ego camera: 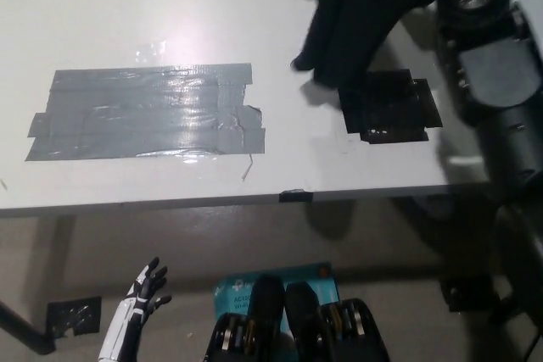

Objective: A person hands a black t-shirt to the robot and rhe robot picks it up with its right hand and places it on the black spot on the desk infron tof it

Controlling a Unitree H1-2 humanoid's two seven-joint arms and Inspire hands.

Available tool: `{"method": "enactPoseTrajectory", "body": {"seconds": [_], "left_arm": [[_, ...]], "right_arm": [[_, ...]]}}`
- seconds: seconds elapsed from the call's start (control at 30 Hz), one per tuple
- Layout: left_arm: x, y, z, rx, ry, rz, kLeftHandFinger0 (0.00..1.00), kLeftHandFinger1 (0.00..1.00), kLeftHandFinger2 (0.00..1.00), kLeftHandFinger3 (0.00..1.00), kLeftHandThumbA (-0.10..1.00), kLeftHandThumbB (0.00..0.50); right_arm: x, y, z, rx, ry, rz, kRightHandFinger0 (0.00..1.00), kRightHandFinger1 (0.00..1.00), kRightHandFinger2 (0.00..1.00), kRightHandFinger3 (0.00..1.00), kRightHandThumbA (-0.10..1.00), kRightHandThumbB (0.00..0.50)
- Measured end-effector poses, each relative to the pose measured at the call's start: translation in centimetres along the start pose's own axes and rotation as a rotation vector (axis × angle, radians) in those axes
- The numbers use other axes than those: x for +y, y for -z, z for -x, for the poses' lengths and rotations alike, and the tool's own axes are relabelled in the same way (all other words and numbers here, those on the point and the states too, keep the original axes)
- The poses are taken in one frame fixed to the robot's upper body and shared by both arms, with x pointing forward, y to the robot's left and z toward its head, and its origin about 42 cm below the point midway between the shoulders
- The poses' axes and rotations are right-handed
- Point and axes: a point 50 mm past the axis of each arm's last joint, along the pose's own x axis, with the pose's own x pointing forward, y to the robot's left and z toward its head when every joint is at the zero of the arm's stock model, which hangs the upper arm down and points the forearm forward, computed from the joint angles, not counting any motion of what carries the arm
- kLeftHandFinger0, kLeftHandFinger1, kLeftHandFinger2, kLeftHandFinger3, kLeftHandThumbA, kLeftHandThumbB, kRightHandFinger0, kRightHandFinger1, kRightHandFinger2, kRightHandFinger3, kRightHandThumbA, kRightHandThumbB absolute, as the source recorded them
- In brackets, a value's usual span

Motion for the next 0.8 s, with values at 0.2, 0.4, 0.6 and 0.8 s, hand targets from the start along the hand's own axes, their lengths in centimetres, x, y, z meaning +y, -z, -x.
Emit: {"method": "enactPoseTrajectory", "body": {"seconds": [0.2,0.4,0.6,0.8], "left_arm": [[-0.1,0.1,0.0,0.001,0.006,-0.009,0.86,1.0,1.0,1.0,1.0,0.465],[0.0,0.2,0.0,0.006,0.008,-0.015,0.84,1.0,1.0,1.0,1.0,0.46],[0.1,-0.2,-0.5,-0.008,0.012,-0.029,0.93,1.0,1.0,1.0,1.0,0.454],[0.1,-0.7,-1.1,-0.027,0.016,-0.033,0.9,1.0,1.0,1.0,1.0,0.449]], "right_arm": [[-4.6,-4.6,-1.0,-0.138,0.089,0.012,0.03,0.49,0.81,0.86,-0.1,0.16],[-6.5,-6.3,-1.2,-0.188,0.124,0.023,0.0,0.46,0.81,0.9,-0.1,0.145],[-5.9,-4.2,-0.3,-0.152,0.11,0.016,0.01,0.46,0.82,0.89,-0.1,0.143],[-4.0,2.1,1.3,-0.007,0.037,0.044,0.02,0.48,0.88,0.85,-0.1,0.154]]}}
